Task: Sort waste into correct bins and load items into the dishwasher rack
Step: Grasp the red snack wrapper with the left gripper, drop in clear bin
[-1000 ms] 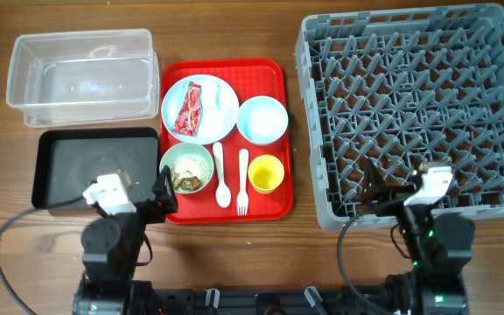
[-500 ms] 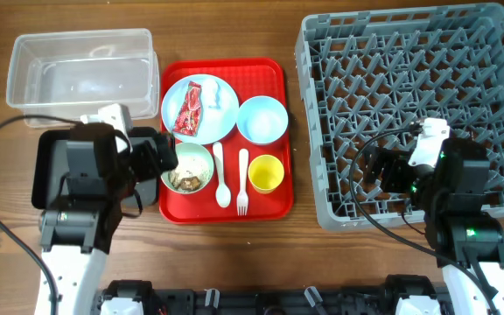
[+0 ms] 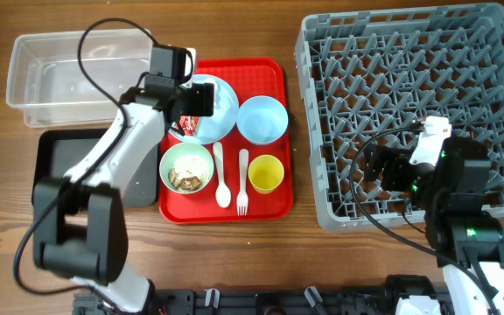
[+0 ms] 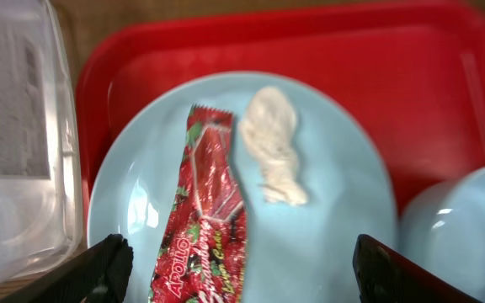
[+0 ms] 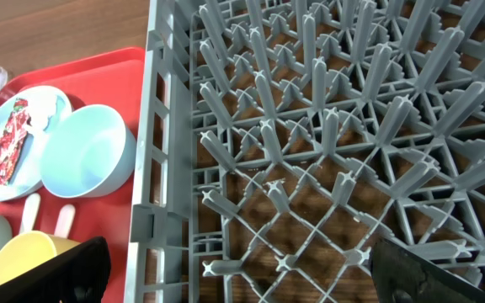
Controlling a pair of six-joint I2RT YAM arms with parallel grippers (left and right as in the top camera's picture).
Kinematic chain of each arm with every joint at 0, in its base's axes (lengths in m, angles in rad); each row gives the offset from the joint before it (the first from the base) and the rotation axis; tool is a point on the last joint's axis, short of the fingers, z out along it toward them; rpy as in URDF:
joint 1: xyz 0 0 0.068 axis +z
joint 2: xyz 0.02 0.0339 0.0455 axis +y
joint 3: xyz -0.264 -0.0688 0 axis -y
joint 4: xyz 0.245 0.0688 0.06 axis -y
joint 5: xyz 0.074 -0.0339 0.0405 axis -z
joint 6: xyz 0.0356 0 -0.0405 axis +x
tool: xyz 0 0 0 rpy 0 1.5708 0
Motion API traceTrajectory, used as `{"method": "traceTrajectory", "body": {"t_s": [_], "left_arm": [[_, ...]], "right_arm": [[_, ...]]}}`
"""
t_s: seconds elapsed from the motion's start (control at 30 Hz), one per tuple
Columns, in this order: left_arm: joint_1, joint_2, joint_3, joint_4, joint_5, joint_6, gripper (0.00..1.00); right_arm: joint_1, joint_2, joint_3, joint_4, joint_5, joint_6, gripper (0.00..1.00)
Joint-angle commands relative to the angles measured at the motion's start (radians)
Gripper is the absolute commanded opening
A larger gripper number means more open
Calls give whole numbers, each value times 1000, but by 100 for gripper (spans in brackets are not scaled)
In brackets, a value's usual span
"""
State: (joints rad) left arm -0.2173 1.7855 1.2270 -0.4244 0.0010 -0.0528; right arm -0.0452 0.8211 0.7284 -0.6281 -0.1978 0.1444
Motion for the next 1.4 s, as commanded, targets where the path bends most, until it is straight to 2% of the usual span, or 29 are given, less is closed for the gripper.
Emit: {"method": "traceTrajectory", "body": {"t_s": [0.0, 0.23, 0.27, 0.3, 0.37, 0.4, 0.53, 0.67, 0.8, 0.93, 0.97, 1.0, 1.03, 1.07, 1.1, 1.17, 1.2, 1.23, 1.27, 1.37], "left_arm": [[-2, 99, 8, 6, -40, 24, 85], [-1, 234, 8, 51, -102, 24, 83], [0, 241, 8, 51, -104, 24, 75], [-1, 246, 8, 48, -104, 23, 59], [-2, 243, 9, 33, -104, 23, 8], [0, 233, 9, 19, -104, 20, 4], [0, 120, 10, -9, -104, 0, 4], [43, -78, 10, 20, -104, -228, 4], [210, -141, 10, 101, -104, -588, 4], [322, -68, 10, 221, -108, -588, 5], [338, -46, 10, 235, -108, -588, 10], [355, -18, 10, 235, -107, -588, 21], [362, -2, 10, 230, -107, -588, 26], [365, 8, 10, 227, -107, -587, 36], [364, 7, 10, 232, -107, -587, 41], [364, -8, 10, 237, -103, -583, 41], [364, -16, 10, 234, -79, -583, 35], [363, -26, 10, 235, -31, -580, 22], [360, -40, 10, 235, 30, -579, 15], [286, -95, 10, 243, 162, -508, 18]], "right_arm": [[-6, 0, 27, 2, 17, -11, 100], [-6, 0, 27, 2, 17, -11, 100], [-6, 0, 27, 2, 17, -11, 100], [-6, 0, 27, 2, 17, -11, 100], [-6, 0, 27, 2, 17, -11, 100], [-6, 0, 27, 2, 17, -11, 100], [-6, 0, 27, 2, 17, -12, 100], [-6, 0, 27, -2, 17, -11, 100], [-6, 0, 27, -2, 17, -11, 99], [-6, 0, 27, -2, 17, -11, 100], [-6, 0, 27, -3, 17, -11, 100], [-6, 0, 27, -8, 17, -11, 100], [-6, 0, 27, -12, 17, -11, 100], [-6, 0, 27, -13, 17, -11, 100], [-6, 0, 27, -13, 17, -11, 100], [-6, 0, 27, -13, 17, -11, 100], [-6, 0, 27, -13, 17, -11, 100], [-6, 0, 27, -13, 17, -11, 100], [-6, 0, 27, -13, 17, -11, 100], [-6, 0, 27, -13, 17, -11, 100]]}}
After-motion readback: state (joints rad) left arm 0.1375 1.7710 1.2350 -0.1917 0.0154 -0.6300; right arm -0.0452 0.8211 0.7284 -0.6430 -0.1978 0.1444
